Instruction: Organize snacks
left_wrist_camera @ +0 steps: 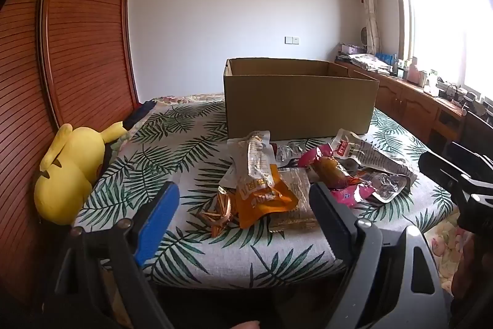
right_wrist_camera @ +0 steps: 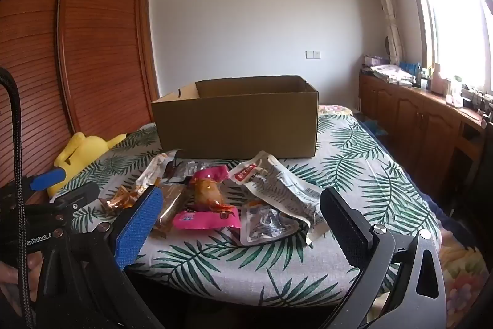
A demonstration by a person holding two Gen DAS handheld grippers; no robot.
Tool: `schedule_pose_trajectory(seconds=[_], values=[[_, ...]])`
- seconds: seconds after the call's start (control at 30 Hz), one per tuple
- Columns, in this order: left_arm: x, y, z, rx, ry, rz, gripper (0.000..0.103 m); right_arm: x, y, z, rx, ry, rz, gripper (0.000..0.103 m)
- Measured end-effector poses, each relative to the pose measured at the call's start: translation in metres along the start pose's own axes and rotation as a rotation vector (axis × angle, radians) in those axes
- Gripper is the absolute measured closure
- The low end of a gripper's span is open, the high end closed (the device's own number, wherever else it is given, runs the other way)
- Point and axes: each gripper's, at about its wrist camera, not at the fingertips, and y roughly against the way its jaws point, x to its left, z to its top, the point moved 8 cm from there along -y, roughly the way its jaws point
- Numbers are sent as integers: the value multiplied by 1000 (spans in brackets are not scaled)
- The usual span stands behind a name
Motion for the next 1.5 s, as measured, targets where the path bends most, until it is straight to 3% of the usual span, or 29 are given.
schedule_pose_trajectory(seconds=[1.5], values=[[-1,4,6,-25,-9,5,16,-7,4,0,-1,1,-21,0]])
